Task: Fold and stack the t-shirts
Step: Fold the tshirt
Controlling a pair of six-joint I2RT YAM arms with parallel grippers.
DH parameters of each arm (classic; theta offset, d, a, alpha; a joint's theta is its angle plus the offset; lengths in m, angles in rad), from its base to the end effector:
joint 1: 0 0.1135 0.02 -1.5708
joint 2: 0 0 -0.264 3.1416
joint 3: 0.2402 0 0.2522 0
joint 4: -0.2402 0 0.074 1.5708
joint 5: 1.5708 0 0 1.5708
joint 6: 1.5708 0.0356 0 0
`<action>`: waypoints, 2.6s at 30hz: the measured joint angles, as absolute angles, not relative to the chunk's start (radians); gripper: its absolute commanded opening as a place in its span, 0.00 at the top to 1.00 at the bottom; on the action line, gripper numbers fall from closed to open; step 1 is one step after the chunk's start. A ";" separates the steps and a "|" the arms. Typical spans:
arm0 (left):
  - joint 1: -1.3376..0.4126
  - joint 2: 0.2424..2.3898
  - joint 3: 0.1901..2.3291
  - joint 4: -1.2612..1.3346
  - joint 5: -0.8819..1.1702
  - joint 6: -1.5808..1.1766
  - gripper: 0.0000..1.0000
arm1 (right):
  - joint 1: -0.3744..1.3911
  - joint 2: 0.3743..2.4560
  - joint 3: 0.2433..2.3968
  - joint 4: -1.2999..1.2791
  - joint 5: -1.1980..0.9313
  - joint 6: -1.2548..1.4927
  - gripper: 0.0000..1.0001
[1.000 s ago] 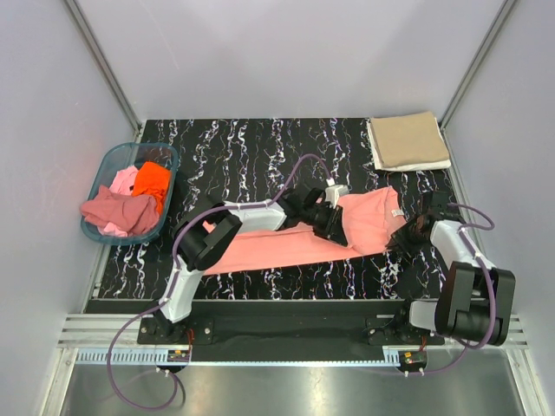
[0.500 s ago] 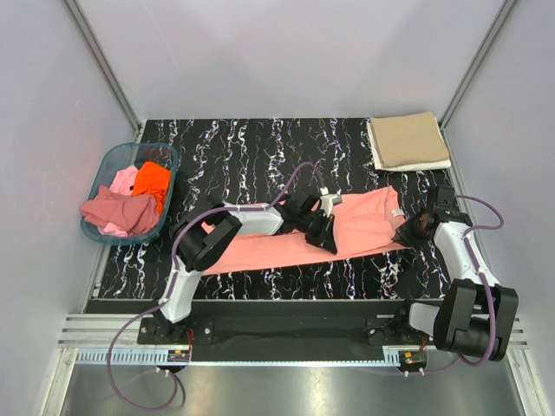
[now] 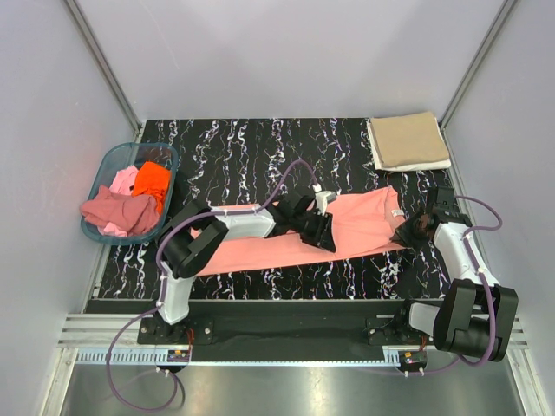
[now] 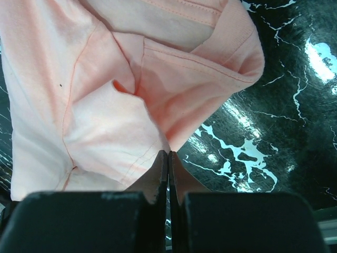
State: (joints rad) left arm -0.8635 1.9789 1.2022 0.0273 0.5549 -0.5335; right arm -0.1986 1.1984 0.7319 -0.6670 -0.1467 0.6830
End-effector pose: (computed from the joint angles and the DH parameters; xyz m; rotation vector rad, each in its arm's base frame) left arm 0.2573 -0.3298 0.1559 0.7332 2.4714 -1.2744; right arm 0.2127 -0.0375 0.2039 1.1253 2.4898 0.3405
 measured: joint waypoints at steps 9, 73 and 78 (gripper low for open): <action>-0.900 1.992 1.202 0.025 0.440 -0.627 0.60 | -0.199 1.198 0.719 -0.646 -0.164 0.683 1.00; -0.918 2.050 1.376 -0.235 0.341 -0.801 1.00 | -0.199 1.247 0.682 -0.607 -0.151 0.629 1.00; -0.894 2.051 1.389 -0.242 0.362 -0.835 1.00 | -0.199 1.308 0.736 -0.612 -0.152 0.629 1.00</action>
